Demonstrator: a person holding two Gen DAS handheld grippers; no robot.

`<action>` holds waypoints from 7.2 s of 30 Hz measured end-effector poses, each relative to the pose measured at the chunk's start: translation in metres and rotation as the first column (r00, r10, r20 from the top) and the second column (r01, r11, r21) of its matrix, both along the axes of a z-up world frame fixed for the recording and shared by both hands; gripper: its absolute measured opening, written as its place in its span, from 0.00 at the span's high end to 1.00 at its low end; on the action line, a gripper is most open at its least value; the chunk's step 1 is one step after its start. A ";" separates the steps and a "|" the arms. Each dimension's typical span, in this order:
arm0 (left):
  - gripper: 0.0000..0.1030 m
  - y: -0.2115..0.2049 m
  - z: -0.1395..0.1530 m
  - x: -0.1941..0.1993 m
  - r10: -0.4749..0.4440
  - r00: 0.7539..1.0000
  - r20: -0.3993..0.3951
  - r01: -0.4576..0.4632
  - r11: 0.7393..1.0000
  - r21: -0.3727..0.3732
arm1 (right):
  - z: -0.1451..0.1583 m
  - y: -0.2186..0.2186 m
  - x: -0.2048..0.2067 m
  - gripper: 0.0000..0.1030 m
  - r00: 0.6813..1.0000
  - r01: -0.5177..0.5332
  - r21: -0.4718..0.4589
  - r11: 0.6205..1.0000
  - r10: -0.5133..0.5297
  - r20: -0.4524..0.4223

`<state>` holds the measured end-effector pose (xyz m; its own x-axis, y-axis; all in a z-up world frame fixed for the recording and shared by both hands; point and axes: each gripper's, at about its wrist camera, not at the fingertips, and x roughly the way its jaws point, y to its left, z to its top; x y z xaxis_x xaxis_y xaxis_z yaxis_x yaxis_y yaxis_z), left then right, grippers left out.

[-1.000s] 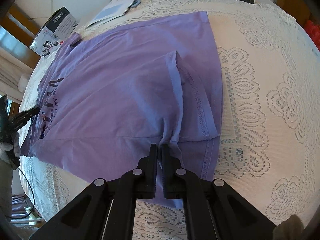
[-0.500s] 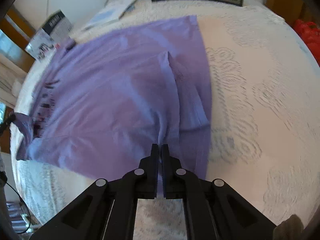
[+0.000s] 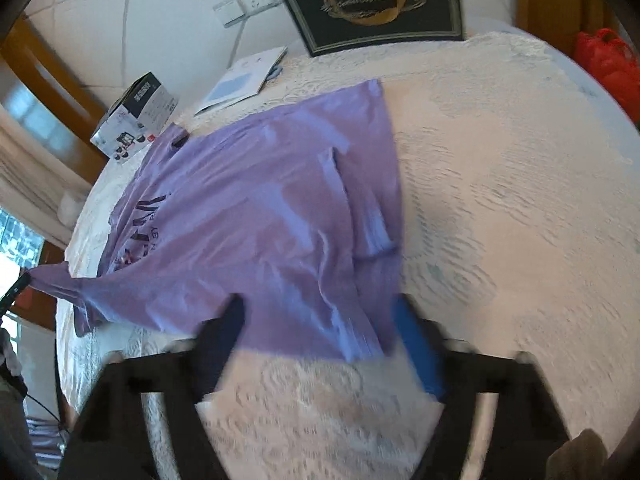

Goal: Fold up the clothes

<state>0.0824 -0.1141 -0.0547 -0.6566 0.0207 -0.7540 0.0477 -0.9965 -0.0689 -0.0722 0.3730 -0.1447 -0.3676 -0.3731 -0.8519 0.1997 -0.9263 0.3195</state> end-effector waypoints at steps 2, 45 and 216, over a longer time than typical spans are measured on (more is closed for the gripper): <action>0.95 -0.003 0.012 0.009 0.026 0.999 -0.028 -0.026 0.999 -0.018 | -0.008 -0.011 -0.010 0.23 1.000 -0.030 0.026 0.999 0.029 0.008; 0.92 0.012 -0.125 -0.065 -0.103 0.968 0.228 0.115 0.992 -0.042 | -0.031 -0.070 -0.010 0.95 0.989 -0.142 0.284 0.948 0.125 0.077; 1.00 -0.032 -0.148 -0.046 0.052 0.961 0.272 -0.075 0.995 0.072 | -0.040 -0.079 0.036 0.00 0.983 -0.028 0.012 1.000 0.025 0.179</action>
